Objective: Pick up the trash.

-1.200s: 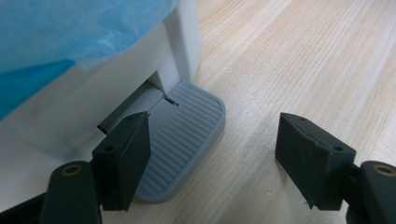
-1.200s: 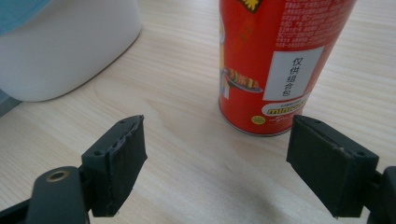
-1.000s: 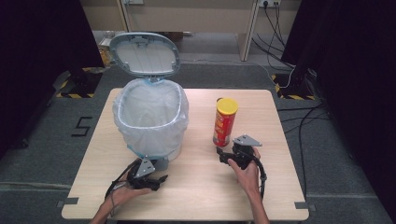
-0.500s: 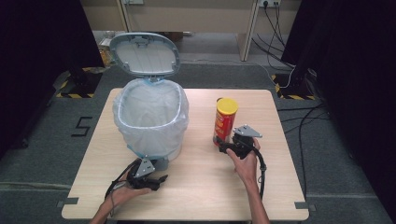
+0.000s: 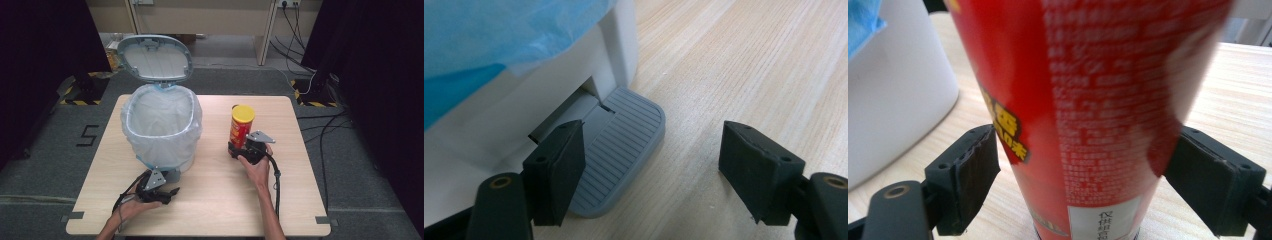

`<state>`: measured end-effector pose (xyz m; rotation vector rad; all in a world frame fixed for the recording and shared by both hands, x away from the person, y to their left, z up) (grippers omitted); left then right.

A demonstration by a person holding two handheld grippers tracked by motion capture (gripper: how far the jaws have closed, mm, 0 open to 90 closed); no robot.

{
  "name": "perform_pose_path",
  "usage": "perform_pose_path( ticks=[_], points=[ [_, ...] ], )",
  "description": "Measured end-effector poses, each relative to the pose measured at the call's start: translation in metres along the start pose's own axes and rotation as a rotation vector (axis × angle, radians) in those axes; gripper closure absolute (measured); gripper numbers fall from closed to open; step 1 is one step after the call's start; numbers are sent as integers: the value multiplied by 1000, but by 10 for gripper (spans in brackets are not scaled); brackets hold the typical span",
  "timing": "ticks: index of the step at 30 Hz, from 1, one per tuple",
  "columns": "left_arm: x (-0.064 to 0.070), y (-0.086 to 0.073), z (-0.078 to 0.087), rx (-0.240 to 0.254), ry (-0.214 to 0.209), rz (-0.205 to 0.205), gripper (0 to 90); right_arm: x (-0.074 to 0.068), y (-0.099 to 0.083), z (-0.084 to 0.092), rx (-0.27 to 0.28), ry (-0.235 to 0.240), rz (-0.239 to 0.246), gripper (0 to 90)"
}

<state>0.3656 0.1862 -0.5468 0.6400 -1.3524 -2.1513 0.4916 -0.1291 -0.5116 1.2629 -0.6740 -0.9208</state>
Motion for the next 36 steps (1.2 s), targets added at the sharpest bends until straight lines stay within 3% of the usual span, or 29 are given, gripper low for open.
perform_pose_path(
  ticks=[3, 5, 10, 17, 24, 36],
  points=[
    [0, 0, 0, -3, -2, -1, 262, 0, 1, -2, 7, -6, 8, 174],
    [0, 0, 0, -3, -1, -3, 262, -1, 2, -4, 7, 6, 37, 231],
    [-1, 0, 1, -4, -4, -1, 262, -2, 2, -5, 8, -1, 58, 242],
    [0, 0, 0, -1, -2, 0, 262, -13, 25, 7, 74, -6, 99, 245],
    [0, 0, 0, 1, 0, -3, 261, -32, 53, 24, 93, 22, 101, 245],
    [0, 0, 0, -1, 1, -7, 261, -42, 71, 30, 91, 39, 110, 245]
  ],
)
Point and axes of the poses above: each handheld gripper's, and its own axes: z roughly backward along the jaws, y roughly out of its top, x roughly to its right, the point moved 4 cm from there along -z, roughly forward along the jaws, and after that the axes turned 15 degrees about x, right-handed, at the moved point
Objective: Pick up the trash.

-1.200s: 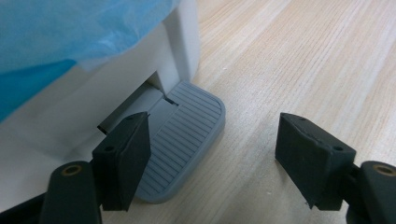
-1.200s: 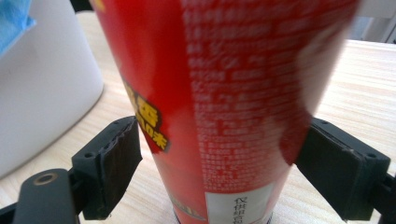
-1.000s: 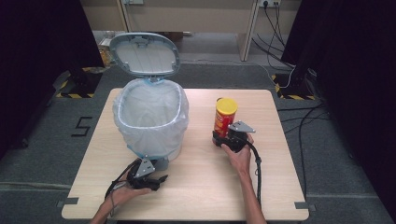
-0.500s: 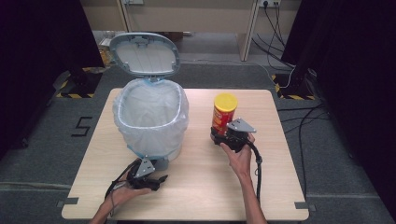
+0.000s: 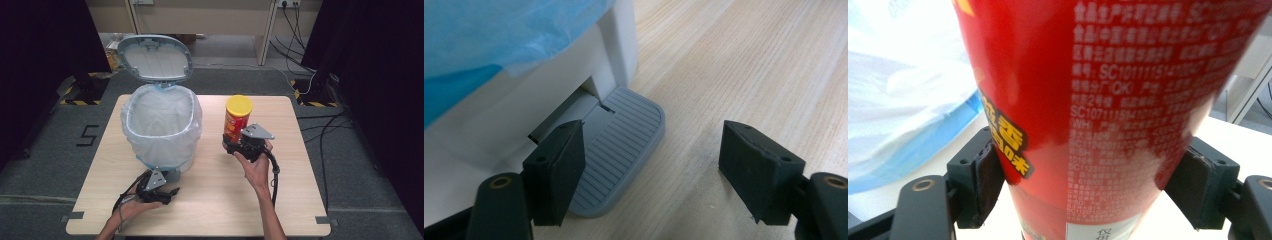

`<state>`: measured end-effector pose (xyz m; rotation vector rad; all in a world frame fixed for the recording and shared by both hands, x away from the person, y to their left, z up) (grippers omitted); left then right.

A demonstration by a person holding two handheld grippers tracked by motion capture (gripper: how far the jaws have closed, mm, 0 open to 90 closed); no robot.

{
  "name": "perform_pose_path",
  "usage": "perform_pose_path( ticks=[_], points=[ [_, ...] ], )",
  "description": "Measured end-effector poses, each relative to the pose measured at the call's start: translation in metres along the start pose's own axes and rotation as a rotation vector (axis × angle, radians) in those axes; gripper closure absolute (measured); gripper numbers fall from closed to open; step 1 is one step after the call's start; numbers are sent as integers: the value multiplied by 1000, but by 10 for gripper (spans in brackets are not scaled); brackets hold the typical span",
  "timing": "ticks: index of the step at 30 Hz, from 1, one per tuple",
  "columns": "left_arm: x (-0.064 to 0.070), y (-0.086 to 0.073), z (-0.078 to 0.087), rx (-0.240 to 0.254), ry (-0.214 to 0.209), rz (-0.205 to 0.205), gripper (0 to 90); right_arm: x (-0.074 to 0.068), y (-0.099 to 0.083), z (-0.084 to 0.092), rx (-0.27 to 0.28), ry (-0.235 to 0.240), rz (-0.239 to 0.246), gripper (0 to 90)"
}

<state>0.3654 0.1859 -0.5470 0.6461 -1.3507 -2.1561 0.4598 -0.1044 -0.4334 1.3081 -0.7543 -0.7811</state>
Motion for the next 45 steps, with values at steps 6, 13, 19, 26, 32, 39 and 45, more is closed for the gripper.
perform_pose_path(
  ticks=[6, 13, 19, 26, 32, 39, 45],
  points=[
    [0, 0, 0, -4, -2, -1, 261, -1, 16, 4, 6, 4, 12, 245],
    [0, 0, 0, -3, 0, -1, 260, 0, 33, 8, 21, 14, 8, 245],
    [0, 0, 0, -4, -1, -2, 261, -2, 43, 10, 21, 17, 17, 245],
    [0, 0, 0, -5, 0, -7, 261, -3, 55, 12, 25, 20, 12, 245],
    [0, 0, 0, 0, 0, -2, 260, -6, 73, 14, 40, 20, 27, 245],
    [0, 0, 0, 1, 4, -7, 260, -14, 89, 12, 47, 37, 40, 245],
    [0, 0, 0, 0, 4, -9, 260, -17, 96, 8, 46, 51, 36, 245]
  ],
)
Point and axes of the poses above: each handheld gripper's, and its own axes: z roughly backward along the jaws, y roughly out of its top, x roughly to its right, the point moved 4 cm from there along -z, roughly forward along the jaws, and after that the axes turned 15 degrees about x, right-handed, at the moved point
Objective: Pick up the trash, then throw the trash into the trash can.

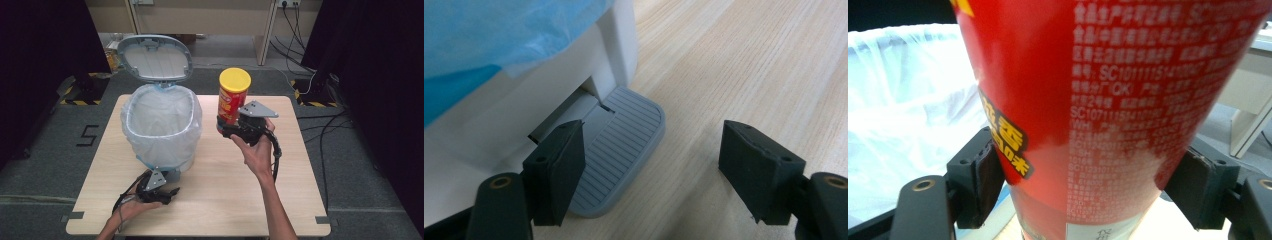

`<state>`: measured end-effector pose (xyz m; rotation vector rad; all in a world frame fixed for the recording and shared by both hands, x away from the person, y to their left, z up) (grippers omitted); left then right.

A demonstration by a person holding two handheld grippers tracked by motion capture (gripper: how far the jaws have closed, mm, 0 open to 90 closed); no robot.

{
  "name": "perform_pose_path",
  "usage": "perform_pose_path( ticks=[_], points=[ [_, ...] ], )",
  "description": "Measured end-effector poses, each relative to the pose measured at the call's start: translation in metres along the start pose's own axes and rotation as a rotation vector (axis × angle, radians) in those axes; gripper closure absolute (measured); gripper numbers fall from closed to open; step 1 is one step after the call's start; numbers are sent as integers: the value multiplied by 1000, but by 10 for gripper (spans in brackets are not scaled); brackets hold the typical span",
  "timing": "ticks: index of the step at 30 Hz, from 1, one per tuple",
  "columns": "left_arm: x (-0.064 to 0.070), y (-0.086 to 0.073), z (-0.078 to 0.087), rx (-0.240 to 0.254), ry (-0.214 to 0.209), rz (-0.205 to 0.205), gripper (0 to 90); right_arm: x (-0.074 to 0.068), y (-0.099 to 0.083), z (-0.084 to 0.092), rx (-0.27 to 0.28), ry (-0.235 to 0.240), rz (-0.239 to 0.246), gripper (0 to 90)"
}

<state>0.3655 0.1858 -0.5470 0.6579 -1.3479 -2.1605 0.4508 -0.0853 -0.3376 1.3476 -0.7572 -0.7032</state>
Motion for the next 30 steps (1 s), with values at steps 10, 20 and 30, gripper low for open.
perform_pose_path(
  ticks=[10, 20, 30],
  points=[
    [0, 0, 0, 1, -2, 1, 260, -4, 11, 0, 15, 11, 5, 245],
    [0, 0, 0, 5, 0, 6, 260, -8, 20, -2, 25, 17, 2, 245],
    [0, 0, 0, 5, 0, 7, 261, -17, 39, -6, 51, 32, 7, 245]
  ],
)
Point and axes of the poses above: each handheld gripper's, and its own axes: z roughly backward along the jaws, y roughly out of its top, x roughly to its right, the point moved 4 cm from there along -z, roughly forward along the jaws, and after that the axes turned 15 degrees about x, right-handed, at the moved point
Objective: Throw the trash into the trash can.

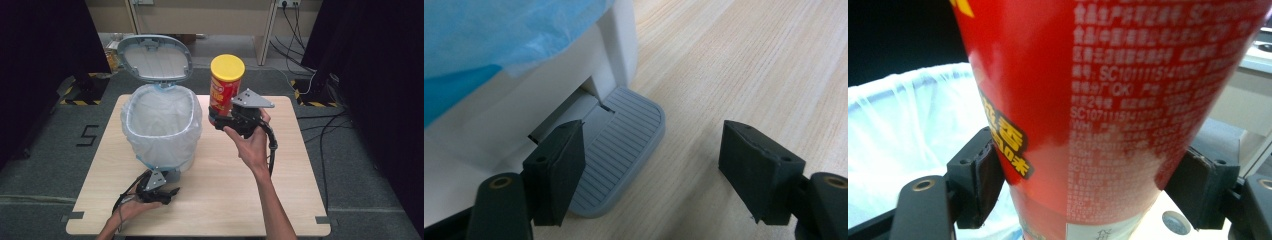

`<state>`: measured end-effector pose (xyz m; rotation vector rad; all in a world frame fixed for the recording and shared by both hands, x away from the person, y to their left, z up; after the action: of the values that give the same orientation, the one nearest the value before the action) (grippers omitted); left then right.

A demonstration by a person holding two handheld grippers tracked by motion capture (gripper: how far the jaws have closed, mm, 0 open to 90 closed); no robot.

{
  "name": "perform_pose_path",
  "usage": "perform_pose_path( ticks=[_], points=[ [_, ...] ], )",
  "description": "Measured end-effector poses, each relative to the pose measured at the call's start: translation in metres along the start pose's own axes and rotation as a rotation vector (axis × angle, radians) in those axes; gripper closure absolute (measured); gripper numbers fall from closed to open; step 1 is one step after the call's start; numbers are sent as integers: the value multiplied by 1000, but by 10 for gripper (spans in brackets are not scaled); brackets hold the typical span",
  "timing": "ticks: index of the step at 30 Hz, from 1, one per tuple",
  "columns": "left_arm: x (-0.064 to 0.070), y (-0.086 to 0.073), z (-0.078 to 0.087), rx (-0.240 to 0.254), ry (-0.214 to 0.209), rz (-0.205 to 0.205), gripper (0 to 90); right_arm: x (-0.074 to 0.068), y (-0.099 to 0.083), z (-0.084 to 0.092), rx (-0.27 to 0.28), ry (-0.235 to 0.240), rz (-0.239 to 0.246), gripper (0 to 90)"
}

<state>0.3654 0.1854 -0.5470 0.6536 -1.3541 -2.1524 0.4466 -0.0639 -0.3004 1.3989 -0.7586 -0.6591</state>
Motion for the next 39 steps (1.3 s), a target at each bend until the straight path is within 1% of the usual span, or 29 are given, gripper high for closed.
perform_pose_path(
  ticks=[2, 6, 7, 10, 13, 14, 18, 24, 25, 29, 31, 32, 36, 37, 39],
  points=[
    [0, 0, 0, 1, -1, 3, 261, -3, 6, -2, 4, 10, 1, 245],
    [0, 0, 0, -3, -4, 3, 261, -7, 13, -4, 7, 16, 9, 244],
    [0, 0, 0, 2, -2, 4, 261, -10, 19, -6, 10, 19, 20, 245],
    [0, 0, 0, -1, -3, 4, 261, -12, 23, -8, 16, 25, 20, 245],
    [0, 0, 0, -2, -4, 4, 261, -17, 30, -12, 18, 33, 26, 245],
    [0, 0, 1, -5, -6, 4, 261, -21, 33, -15, 19, 42, 31, 244],
    [0, 0, 1, -6, -6, 3, 261, -27, 36, -20, 20, 52, 29, 245],
    [0, 0, 0, -1, -4, 6, 261, -39, 40, -32, 19, 84, 39, 245],
    [0, 0, 0, -1, -5, 7, 261, -43, 42, -35, 21, 96, 45, 245],
    [0, 0, 0, 0, -4, 8, 261, -48, 43, -39, 22, 109, 39, 245],
    [0, 0, 0, -1, -4, 7, 261, -54, 46, -43, 25, 124, 45, 245],
    [0, 0, 0, -4, -6, 7, 261, -54, 46, -43, 25, 124, 45, 245],
    [0, 0, 0, -2, -6, 5, 261, -63, 47, -50, 21, 143, 42, 245],
    [0, 0, 0, -1, -6, 7, 261, -65, 47, -52, 22, 149, 50, 245],
    [0, 0, 1, -7, -7, 2, 261, -69, 46, -55, 18, 159, 49, 245]
  ],
)
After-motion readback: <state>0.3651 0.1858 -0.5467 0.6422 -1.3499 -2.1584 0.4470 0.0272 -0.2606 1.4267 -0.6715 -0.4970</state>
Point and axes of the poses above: each handheld gripper's, and its own axes: z roughly backward along the jaws, y roughly out of its top, x roughly to its right, the point moved 4 cm from there along -z, roughly forward along the jaws, and after that the axes turned 15 degrees about x, right-handed, at the moved point
